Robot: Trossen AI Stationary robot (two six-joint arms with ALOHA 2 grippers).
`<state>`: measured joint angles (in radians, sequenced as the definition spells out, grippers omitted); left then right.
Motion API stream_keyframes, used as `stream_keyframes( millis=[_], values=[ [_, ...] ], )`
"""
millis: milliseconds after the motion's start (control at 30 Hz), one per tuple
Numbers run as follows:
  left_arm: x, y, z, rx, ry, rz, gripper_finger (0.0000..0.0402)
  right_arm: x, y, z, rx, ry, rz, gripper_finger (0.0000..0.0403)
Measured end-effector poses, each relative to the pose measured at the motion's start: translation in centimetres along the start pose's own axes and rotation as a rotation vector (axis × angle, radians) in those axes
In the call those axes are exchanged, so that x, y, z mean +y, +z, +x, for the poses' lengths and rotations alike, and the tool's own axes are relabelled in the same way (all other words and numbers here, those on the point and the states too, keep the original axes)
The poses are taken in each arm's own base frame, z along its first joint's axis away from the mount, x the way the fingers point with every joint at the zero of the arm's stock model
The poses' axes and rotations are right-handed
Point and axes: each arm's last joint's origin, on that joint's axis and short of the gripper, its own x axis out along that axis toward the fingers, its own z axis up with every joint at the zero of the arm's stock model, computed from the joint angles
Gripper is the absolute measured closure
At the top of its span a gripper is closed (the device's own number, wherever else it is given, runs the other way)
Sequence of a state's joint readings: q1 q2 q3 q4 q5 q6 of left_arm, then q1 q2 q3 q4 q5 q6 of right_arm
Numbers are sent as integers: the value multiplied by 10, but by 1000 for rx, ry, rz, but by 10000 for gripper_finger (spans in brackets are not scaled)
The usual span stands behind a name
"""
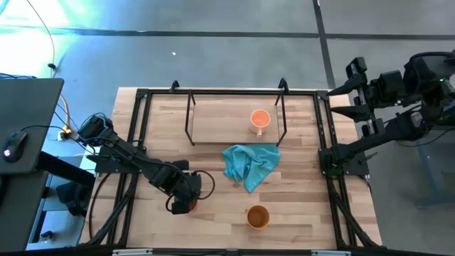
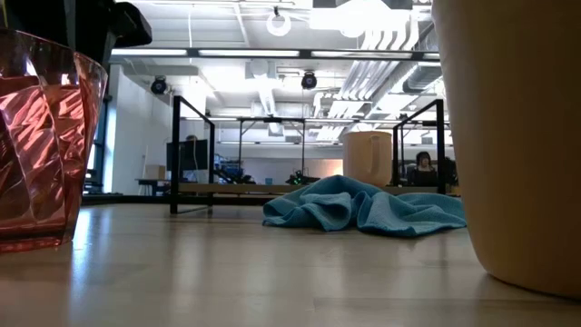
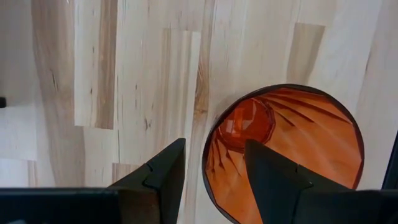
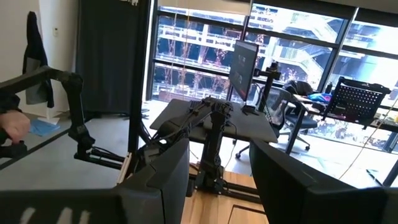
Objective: Stack small to large cups/mugs on shelf
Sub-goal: Put the red cup on the shelf
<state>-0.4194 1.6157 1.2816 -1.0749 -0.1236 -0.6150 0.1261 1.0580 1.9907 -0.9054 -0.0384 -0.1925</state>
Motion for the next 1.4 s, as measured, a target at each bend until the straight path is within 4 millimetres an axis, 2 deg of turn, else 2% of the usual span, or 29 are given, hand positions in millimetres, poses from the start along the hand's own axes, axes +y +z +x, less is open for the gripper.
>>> stream_keyframes(
  millis=[133, 400, 600, 733, 900, 933, 1167, 1400],
  values=[
    [0, 0, 2, 0, -5, 8, 248, 0, 0, 0, -1, 4, 0, 242],
    [4, -14, 24, 86, -16, -6, 248, 0, 0, 0, -3, 11, 11, 242],
    [3, -11, 25, 54, -34, 1, 249, 0, 0, 0, -4, 11, 11, 242],
    [2, -11, 25, 45, -30, 3, 282, 0, 0, 0, -4, 11, 11, 242],
    [3, -11, 25, 38, -26, 15, 379, 0, 0, 0, -4, 11, 11, 242],
    [3, -10, 24, 36, -28, 18, 389, 0, 0, 0, -4, 11, 11, 242],
    [8, -6, 24, 44, -47, 7, 396, 1, -3, 3, 17, 14, 12, 242],
    [26, 17, 12, 7, -73, 14, 397, 2, -8, 8, 70, 24, 36, 242]
  ],
)
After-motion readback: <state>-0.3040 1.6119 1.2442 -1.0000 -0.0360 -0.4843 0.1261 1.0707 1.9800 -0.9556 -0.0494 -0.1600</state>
